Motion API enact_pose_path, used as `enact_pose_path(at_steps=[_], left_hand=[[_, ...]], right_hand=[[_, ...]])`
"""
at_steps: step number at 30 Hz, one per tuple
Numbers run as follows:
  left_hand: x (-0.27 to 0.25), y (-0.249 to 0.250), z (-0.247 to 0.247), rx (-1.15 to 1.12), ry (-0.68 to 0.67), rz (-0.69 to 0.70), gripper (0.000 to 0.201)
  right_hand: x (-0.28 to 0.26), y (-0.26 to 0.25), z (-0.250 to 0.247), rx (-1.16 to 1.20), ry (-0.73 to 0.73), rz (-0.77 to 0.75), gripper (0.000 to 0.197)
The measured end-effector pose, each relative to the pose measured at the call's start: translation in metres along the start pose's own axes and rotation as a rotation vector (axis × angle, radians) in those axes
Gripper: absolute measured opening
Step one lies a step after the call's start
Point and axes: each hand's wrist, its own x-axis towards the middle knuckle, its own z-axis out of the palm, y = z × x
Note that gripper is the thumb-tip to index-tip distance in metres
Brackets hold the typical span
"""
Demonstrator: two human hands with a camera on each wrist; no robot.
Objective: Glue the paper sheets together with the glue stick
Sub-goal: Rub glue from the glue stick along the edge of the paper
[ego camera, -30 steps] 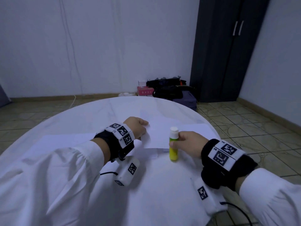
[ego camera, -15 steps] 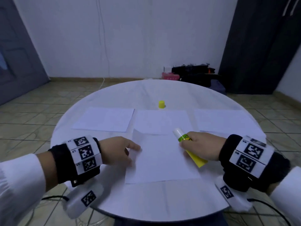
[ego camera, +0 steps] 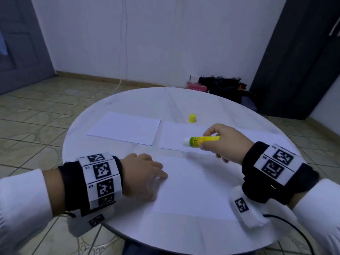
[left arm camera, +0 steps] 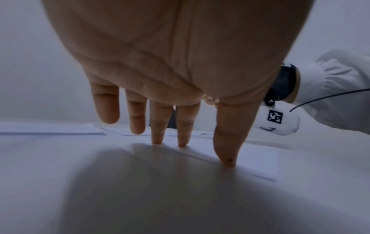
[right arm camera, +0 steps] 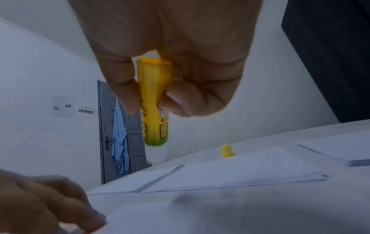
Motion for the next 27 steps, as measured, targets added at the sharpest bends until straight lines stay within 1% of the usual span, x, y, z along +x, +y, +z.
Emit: enact_pose_path(at_steps=[2,5,8,12,18,23,27], left_hand=[[0.001,0.0,0.0,-0.022,0.008,0.008,0.057],[0.002,0.001,-0.001,-0.004,0.018,0.032,0.053],[0.002,0.001,0.002,0.031,0.044,0.037,0.046],[0.003,-0.001,0.006,0.011,0.054,0.016,0.052],[0.007,-0.003,0.004,0.015,0.062,0.007,0.056],[0.012,-0.001,-0.001,0.038,0.047,-0.023,0.062],[0.018,-0.002,-0.005,0.06,0.012,-0.047,0.07]], right_hand=[[0.009,-0.011,0.01,0.02,0.045,-0.058,0.025],[0.02,-0.027,0.034,-0.135,0.04,-0.1,0.035],[0.03,-0.037,0.057,-0.216,0.016,-0.104,0.039],[0.036,-0.043,0.073,-0.238,-0.007,-0.091,0.038],[0.034,-0.033,0.06,-0.336,0.028,-0.057,0.034],[0.019,-0.007,0.033,-0.346,0.091,-0.001,0.033],[0.007,0.015,0.01,-0.372,0.144,0.049,0.033]])
